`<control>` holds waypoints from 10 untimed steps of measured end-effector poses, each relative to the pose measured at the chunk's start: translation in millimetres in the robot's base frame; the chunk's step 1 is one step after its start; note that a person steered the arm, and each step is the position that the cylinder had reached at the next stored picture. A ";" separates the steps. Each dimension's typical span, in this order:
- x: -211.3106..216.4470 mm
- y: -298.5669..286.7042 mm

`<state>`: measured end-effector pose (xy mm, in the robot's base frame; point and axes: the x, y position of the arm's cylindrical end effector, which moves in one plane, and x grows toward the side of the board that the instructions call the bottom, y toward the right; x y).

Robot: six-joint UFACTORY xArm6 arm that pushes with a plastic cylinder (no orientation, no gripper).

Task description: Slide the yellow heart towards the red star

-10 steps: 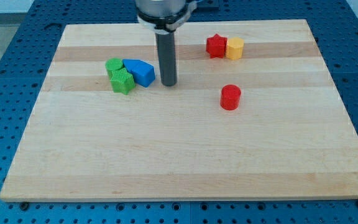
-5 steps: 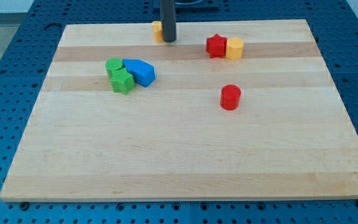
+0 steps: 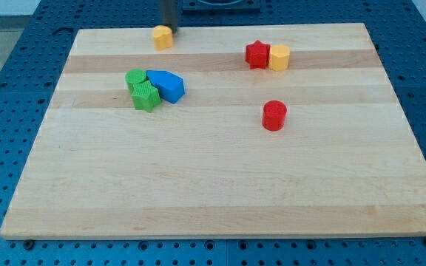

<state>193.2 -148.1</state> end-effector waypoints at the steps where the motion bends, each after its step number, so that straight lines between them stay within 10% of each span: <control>1: 15.1 -29.5; 10: 1.6 135.3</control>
